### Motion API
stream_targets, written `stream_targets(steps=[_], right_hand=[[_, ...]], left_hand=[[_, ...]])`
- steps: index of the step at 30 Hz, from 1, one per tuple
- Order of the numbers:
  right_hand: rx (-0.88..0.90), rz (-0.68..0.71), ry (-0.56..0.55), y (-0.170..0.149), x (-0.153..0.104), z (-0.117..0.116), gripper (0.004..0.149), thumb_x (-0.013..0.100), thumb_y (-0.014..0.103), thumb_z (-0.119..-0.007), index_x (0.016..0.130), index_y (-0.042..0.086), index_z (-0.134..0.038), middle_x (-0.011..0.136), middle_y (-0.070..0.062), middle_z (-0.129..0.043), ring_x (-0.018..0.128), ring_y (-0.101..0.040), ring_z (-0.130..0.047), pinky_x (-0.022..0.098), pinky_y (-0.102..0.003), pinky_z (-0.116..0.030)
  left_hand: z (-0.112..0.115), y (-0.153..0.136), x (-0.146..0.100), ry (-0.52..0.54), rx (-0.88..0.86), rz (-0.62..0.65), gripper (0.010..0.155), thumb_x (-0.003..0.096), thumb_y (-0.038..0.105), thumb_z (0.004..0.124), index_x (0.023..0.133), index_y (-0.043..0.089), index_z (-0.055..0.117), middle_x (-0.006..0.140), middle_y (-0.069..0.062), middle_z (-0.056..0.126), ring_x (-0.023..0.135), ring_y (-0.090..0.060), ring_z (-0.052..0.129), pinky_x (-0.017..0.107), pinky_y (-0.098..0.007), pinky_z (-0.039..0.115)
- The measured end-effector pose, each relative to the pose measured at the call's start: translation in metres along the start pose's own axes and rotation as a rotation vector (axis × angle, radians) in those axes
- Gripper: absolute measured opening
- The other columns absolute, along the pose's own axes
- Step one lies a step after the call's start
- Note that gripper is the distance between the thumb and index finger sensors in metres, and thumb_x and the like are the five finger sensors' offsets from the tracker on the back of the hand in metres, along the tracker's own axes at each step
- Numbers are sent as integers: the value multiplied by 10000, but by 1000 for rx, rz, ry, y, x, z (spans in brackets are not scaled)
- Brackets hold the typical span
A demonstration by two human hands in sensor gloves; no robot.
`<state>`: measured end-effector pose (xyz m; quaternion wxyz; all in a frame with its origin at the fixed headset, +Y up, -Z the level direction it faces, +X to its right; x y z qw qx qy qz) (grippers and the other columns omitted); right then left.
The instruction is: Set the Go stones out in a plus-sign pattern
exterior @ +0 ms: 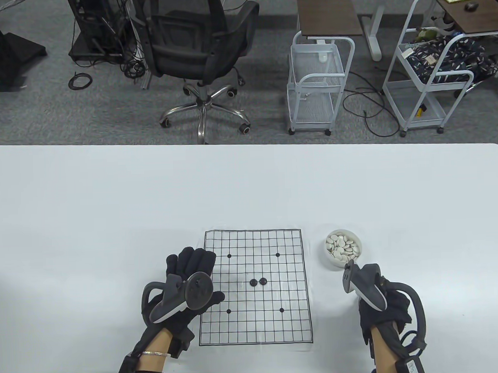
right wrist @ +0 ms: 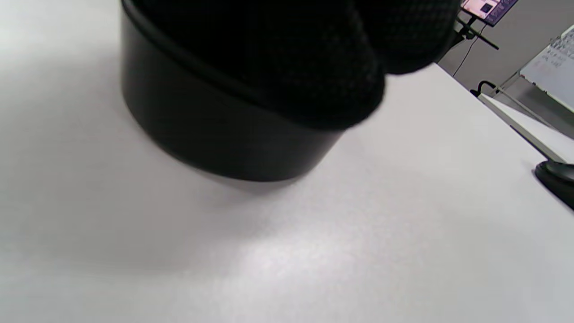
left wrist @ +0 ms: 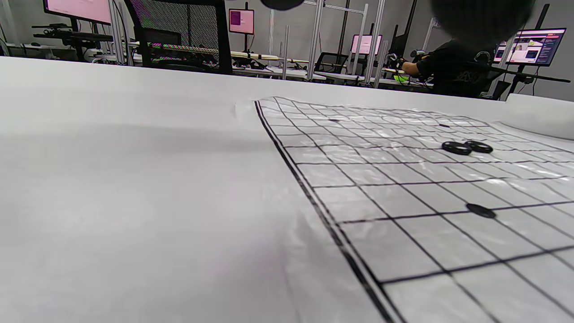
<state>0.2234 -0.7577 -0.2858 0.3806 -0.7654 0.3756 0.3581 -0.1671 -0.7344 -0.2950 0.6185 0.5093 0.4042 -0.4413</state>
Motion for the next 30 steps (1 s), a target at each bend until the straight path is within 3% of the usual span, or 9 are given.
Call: stream_targets(steps=[2, 8, 19, 26, 30], right_hand=[[-22, -33, -80, 3, 1, -1, 484, 429, 302, -859, 854, 83, -785, 698, -118, -937, 222, -78, -992, 376, -367, -822], [-25, -45, -145, 0, 1, 1, 418, 406, 307, -886, 779, 120, -859, 613, -77, -985, 178, -42, -973, 351, -346, -826], [-1, -50, -165, -9, -4, 7, 409, 403, 318, -885, 782, 165, -873, 617, -38, -1004, 213, -46, -967, 376, -361, -816], [70, -5, -345, -9, -35, 38, 416, 403, 327, -882, 792, 180, -868, 621, -25, -1005, 226, -40, -966, 380, -361, -817], [194, 148, -437, 5, -57, 55, 426, 401, 338, -880, 801, 192, -861, 630, -9, -1003, 246, -31, -970, 389, -358, -822]], left_hand=[[0, 0, 0, -1, -2, -1, 908, 431, 664, 607, 1135, 244, 214, 1257, -103, 294, 1165, -428, 311, 818, -640, 246], [0, 0, 0, -2, -4, 0, 907, 432, 664, 607, 1135, 246, 214, 1257, -103, 294, 1166, -427, 310, 819, -640, 245], [0, -1, 1, -2, -12, -1, 906, 431, 664, 607, 1135, 249, 214, 1258, -100, 294, 1166, -426, 308, 819, -640, 243], [0, -2, 1, 1, -13, 0, 907, 433, 664, 606, 1135, 249, 211, 1258, -100, 289, 1167, -427, 304, 820, -640, 241], [0, -2, 2, 1, -14, -1, 907, 433, 665, 606, 1136, 249, 211, 1258, -102, 290, 1167, -427, 304, 820, -640, 240]])
Point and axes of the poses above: the tracker on the back of each hand, its own y axis roughly to the thumb side, its own x axis roughly from the wrist to the fingertips, z = x × y, the point moved 2 cm from there along x, roughly from the wrist to the fingertips
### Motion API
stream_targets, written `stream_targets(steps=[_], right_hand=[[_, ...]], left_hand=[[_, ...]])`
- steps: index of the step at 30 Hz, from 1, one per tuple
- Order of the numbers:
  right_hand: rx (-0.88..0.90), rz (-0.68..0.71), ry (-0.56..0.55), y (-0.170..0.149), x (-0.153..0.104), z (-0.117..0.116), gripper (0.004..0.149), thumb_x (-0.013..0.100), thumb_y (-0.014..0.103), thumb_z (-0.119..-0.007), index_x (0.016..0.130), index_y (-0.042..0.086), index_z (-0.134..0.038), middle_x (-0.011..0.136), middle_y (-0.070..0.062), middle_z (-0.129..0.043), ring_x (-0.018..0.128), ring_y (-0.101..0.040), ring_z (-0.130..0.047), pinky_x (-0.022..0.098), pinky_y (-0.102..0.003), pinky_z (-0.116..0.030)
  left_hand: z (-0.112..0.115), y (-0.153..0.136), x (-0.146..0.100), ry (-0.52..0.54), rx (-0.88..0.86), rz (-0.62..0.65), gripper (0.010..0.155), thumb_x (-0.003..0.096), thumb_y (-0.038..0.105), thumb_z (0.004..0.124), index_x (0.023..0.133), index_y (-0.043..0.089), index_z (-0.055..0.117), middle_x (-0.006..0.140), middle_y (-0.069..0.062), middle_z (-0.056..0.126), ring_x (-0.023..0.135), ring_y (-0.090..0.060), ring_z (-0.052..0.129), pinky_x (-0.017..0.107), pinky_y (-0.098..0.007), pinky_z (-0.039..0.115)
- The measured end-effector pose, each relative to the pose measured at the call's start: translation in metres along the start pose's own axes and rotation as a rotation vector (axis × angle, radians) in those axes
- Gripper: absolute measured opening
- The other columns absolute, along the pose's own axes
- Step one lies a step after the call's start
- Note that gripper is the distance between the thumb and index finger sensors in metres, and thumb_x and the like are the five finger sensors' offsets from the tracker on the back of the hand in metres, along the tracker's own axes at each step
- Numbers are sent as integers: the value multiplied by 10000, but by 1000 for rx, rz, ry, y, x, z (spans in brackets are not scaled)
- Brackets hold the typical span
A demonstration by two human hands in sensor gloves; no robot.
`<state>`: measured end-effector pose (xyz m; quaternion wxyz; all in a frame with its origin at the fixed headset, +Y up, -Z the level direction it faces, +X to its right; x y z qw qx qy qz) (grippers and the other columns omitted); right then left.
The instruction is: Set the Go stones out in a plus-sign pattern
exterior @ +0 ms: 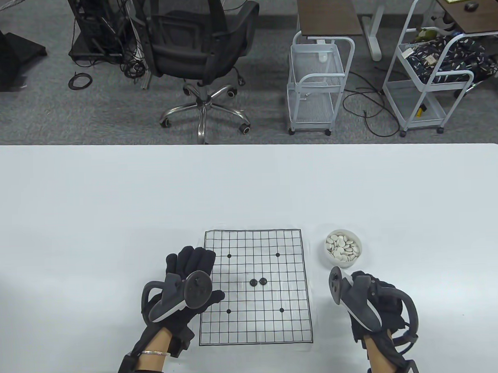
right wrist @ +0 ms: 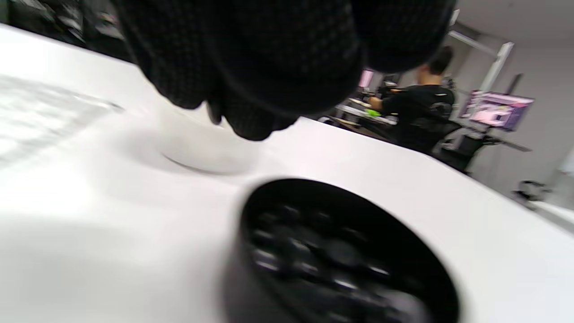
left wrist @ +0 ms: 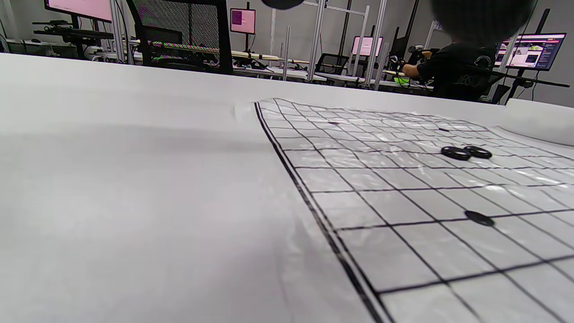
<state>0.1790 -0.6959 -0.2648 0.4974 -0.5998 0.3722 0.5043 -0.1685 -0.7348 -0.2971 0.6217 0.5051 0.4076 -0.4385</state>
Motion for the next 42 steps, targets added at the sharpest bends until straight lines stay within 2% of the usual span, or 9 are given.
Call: stream_targets(steps=[4, 7, 8, 13, 17, 30, 42], right_hand=[[166, 146, -14, 28, 0, 11, 440, 403, 346, -877, 817, 199, -847, 638, 3, -997, 262, -19, -971, 395, -352, -824], [226, 219, 8, 49, 5, 12, 427, 415, 349, -867, 818, 210, -844, 647, 8, -994, 270, -15, -971, 400, -348, -825], [249, 251, 20, 66, 10, 12, 420, 417, 348, -865, 816, 216, -846, 650, 11, -994, 272, -12, -972, 400, -347, -826], [321, 291, 129, 113, 25, 5, 386, 456, 325, -826, 827, 216, -842, 671, -3, -989, 284, -24, -976, 406, -356, -823], [320, 286, 179, 137, 33, -6, 380, 453, 319, -828, 819, 222, -850, 669, -3, -992, 282, -21, -974, 406, -356, -824], [270, 261, 185, 154, 34, -16, 398, 424, 337, -861, 807, 228, -862, 660, 8, -993, 294, -21, -969, 413, -357, -822], [139, 283, 113, 163, 26, -11, 375, 436, 324, -857, 798, 228, -876, 676, -9, -995, 327, -54, -992, 423, -379, -816]], left_hand=[[0, 0, 0, -3, 0, -2, 908, 432, 666, 606, 1136, 250, 213, 1260, -100, 290, 1168, -427, 304, 819, -641, 240], [-1, 1, 1, 0, -3, 4, 907, 433, 666, 605, 1136, 249, 212, 1259, -100, 289, 1167, -429, 301, 820, -641, 240], [0, 1, 1, 1, -3, 5, 908, 433, 666, 605, 1136, 248, 211, 1259, -100, 288, 1168, -427, 302, 819, -641, 240], [0, 2, 2, 2, -3, 9, 908, 433, 666, 605, 1136, 249, 211, 1260, -99, 288, 1168, -428, 301, 820, -641, 239], [0, 1, 2, 1, -14, 8, 909, 432, 667, 605, 1137, 251, 209, 1261, -98, 286, 1169, -426, 297, 821, -640, 235], [0, 0, 3, 2, -26, 7, 907, 434, 667, 604, 1137, 252, 209, 1261, -96, 285, 1171, -424, 293, 822, -639, 231], [0, 0, 3, 2, -24, 9, 906, 434, 668, 603, 1137, 253, 212, 1261, -96, 283, 1171, -424, 293, 822, -639, 231]])
Point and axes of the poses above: the tracker on the back of each hand, its own y axis roughly to the thumb side, its own x axis roughly from the wrist to the fingertips, z = x × y, the point moved 2 cm from there along x, roughly from the wrist to the fingertips
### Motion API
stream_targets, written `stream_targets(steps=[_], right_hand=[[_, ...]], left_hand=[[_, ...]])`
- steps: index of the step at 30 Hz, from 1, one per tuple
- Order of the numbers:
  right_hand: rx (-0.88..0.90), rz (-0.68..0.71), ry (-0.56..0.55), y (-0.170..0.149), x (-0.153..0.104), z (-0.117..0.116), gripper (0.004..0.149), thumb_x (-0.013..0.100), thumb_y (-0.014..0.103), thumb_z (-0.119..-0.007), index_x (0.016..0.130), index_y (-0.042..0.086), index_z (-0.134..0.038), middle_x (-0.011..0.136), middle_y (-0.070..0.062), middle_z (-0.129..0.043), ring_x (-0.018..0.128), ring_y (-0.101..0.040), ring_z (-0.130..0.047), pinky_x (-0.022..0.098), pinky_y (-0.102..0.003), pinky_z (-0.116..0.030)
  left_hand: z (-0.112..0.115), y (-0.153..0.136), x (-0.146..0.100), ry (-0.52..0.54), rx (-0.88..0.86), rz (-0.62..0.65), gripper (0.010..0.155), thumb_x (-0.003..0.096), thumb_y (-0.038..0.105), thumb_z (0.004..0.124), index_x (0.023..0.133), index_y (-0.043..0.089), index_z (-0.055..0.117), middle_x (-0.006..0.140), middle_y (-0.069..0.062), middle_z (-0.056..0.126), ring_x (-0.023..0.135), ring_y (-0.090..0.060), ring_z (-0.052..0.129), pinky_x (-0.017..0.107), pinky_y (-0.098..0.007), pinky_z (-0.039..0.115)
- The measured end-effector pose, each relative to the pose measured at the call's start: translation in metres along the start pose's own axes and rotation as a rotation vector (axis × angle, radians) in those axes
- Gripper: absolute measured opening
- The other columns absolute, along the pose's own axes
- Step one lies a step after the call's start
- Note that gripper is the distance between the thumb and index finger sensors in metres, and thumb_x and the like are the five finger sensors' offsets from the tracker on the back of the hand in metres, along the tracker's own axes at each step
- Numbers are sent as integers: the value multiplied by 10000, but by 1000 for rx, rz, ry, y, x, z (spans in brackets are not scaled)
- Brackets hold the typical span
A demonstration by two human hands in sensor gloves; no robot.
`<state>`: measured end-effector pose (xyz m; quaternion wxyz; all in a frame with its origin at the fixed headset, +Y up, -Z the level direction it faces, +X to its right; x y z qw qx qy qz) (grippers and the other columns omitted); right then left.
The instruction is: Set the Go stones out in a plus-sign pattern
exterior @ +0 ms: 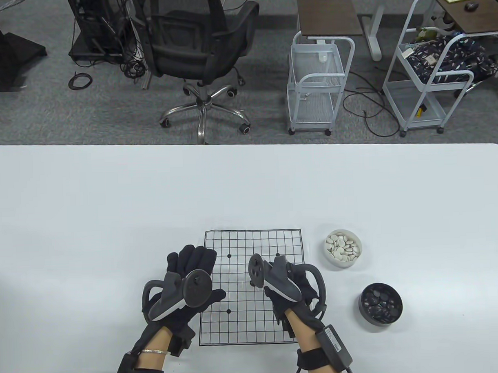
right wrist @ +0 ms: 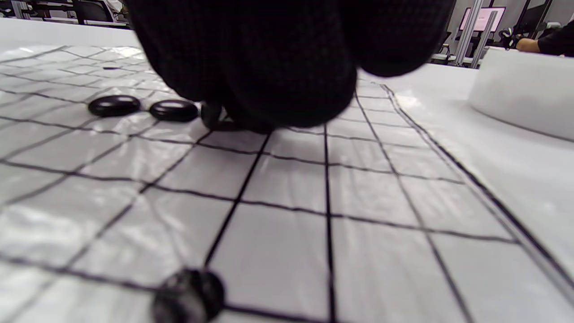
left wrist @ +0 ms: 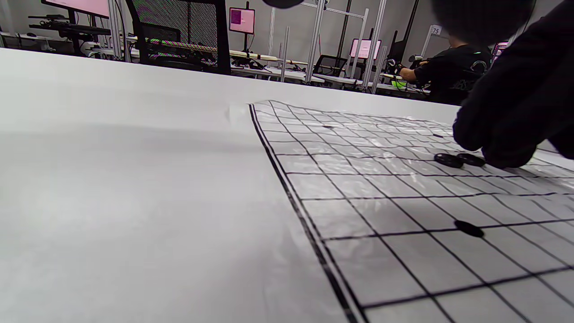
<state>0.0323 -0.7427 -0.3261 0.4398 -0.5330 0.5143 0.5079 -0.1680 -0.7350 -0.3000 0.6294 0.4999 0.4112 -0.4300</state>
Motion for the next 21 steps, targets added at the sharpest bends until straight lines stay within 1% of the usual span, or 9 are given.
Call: stream_targets(steps=[7, 14, 17, 21], right_hand=[[-49, -1, -16, 3, -2, 1, 403, 444, 319, -850, 833, 215, -854, 715, -25, -984, 371, -72, -1000, 444, -393, -808], [-39, -1, -19, 3, -1, 1, 427, 451, 322, -841, 862, 206, -834, 749, -35, -973, 402, -87, -1004, 460, -404, -802], [-16, -5, -26, -1, -2, 5, 432, 451, 324, -840, 866, 203, -831, 753, -38, -970, 405, -89, -1006, 462, -407, -800], [11, -22, -63, -14, -9, 19, 440, 450, 329, -837, 871, 201, -826, 759, -40, -966, 405, -94, -1010, 463, -410, -800]], left_hand=[[0, 0, 0, -1, 0, 1, 906, 434, 667, 603, 1137, 253, 210, 1261, -94, 284, 1170, -425, 294, 822, -638, 232], [0, 0, 0, -1, 0, 1, 908, 434, 668, 603, 1137, 252, 206, 1262, -95, 282, 1171, -423, 292, 822, -639, 232], [0, 1, 0, -2, 2, 2, 907, 434, 668, 604, 1137, 253, 208, 1262, -97, 282, 1170, -425, 294, 821, -640, 232], [0, 1, 0, -3, -1, 3, 908, 433, 668, 604, 1137, 252, 208, 1261, -97, 284, 1170, -426, 295, 821, -639, 233]])
Point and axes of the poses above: the tracker on the back of each hand, its own y axis roughly to the thumb side, its own x axis roughly from the wrist to the fingertips, z = x × y, the point moved 2 cm from there along x, roughly from the wrist to the fingertips
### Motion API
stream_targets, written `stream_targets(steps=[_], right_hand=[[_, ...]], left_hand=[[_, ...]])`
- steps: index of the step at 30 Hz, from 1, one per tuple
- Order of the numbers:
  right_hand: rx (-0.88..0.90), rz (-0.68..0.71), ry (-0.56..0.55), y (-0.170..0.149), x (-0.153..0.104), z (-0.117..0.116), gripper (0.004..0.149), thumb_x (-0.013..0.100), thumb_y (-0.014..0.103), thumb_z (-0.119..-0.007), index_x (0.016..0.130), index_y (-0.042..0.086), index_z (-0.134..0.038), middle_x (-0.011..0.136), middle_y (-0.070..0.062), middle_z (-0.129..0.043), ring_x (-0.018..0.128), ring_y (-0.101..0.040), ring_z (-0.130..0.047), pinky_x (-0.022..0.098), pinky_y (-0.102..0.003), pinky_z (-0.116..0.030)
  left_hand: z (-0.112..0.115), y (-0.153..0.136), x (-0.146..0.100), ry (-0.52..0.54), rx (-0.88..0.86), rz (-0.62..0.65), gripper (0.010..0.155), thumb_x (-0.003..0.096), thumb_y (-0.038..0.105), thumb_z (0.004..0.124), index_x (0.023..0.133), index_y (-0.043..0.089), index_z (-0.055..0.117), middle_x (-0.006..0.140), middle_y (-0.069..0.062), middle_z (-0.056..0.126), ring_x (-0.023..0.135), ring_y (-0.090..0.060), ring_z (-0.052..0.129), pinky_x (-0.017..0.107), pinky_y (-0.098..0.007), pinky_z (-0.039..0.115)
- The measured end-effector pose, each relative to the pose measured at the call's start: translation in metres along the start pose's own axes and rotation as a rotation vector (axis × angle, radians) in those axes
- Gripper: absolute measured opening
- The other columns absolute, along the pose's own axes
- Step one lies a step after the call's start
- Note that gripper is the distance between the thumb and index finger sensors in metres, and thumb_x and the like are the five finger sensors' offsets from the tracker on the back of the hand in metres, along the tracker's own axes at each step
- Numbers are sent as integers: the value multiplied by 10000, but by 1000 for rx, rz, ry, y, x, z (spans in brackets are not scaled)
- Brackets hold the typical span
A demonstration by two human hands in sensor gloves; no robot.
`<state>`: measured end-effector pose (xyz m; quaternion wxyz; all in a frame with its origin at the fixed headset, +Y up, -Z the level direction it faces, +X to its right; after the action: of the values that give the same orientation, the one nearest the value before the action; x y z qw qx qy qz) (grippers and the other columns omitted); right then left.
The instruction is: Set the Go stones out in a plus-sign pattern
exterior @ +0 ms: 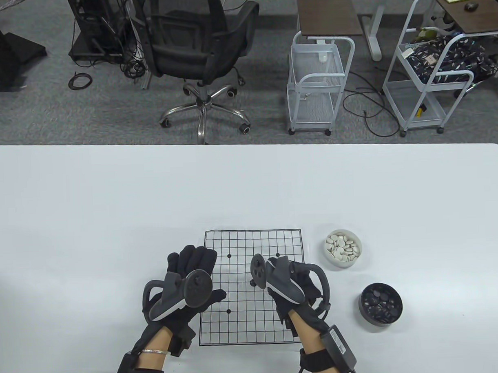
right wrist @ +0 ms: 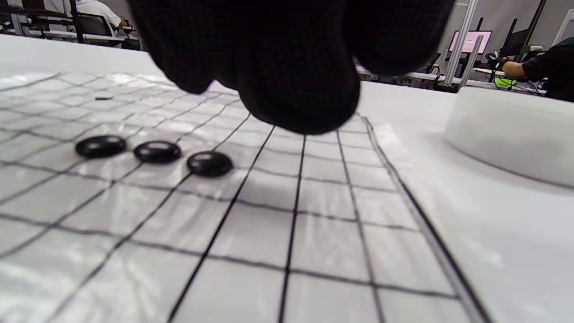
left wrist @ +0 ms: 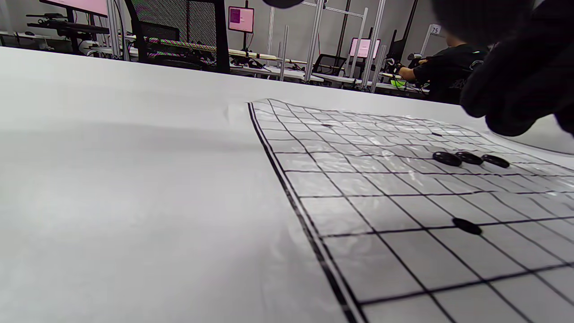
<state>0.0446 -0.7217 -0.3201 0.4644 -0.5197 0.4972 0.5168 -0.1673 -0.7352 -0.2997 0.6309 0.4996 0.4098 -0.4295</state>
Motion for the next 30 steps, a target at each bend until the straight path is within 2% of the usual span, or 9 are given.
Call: stream_targets(steps=[4, 8, 12, 13, 17, 22, 30], right_hand=[[-3, -53, -41, -30, -12, 15, 444, 449, 330, -835, 873, 197, -826, 760, -47, -966, 408, -99, -1013, 463, -416, -799], [-69, -167, -54, -76, -27, 22, 467, 448, 332, -834, 892, 187, -813, 780, -59, -957, 417, -110, -1012, 467, -421, -795], [-123, -310, 22, -122, -41, 18, 488, 451, 328, -834, 914, 178, -797, 807, -78, -942, 424, -118, -1008, 474, -428, -789], [-139, -365, 69, -138, -45, 15, 498, 453, 326, -834, 924, 173, -789, 818, -84, -936, 430, -122, -1007, 479, -429, -786], [-153, -483, 193, -169, -53, 3, 517, 460, 315, -829, 951, 168, -762, 853, -103, -911, 457, -133, -1002, 498, -438, -775], [-179, -538, 319, -184, -53, -16, 518, 460, 304, -832, 954, 166, -757, 861, -107, -904, 432, -116, -999, 487, -426, -781], [-281, -463, 401, -171, -41, -42, 545, 448, 318, -837, 946, 116, -744, 822, -143, -894, 325, -97, -999, 431, -395, -804]], left_hand=[[0, 0, 0, 2, -1, 1, 908, 434, 668, 603, 1137, 251, 207, 1261, -98, 283, 1170, -425, 296, 821, -639, 234], [0, 0, 0, 1, -1, 2, 907, 434, 667, 603, 1137, 250, 209, 1261, -97, 287, 1169, -426, 297, 821, -639, 235], [1, 1, 0, -2, 8, 0, 911, 433, 667, 604, 1137, 248, 205, 1260, -98, 287, 1169, -425, 299, 821, -639, 237], [1, 1, 0, -3, 10, 0, 910, 434, 667, 603, 1136, 249, 204, 1260, -96, 287, 1169, -426, 299, 820, -640, 237], [2, 2, -1, -2, 20, -2, 914, 433, 667, 604, 1135, 246, 199, 1259, -98, 288, 1168, -427, 302, 820, -640, 240], [2, 3, -1, -5, 27, -1, 914, 433, 667, 604, 1135, 246, 198, 1259, -98, 287, 1167, -428, 301, 820, -640, 239], [2, 3, -1, -4, 29, -1, 912, 434, 667, 604, 1136, 246, 200, 1259, -101, 287, 1168, -428, 300, 820, -640, 238]])
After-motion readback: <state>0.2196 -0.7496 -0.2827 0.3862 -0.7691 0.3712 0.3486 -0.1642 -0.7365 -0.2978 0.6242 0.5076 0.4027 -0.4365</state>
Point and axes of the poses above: the tracker on the back of each hand, its own y axis roughly to the thumb side, its own x axis roughly from the wrist to the fingertips, z = x × y, the point moved 2 cm from there along x, roughly from the wrist to the fingertips
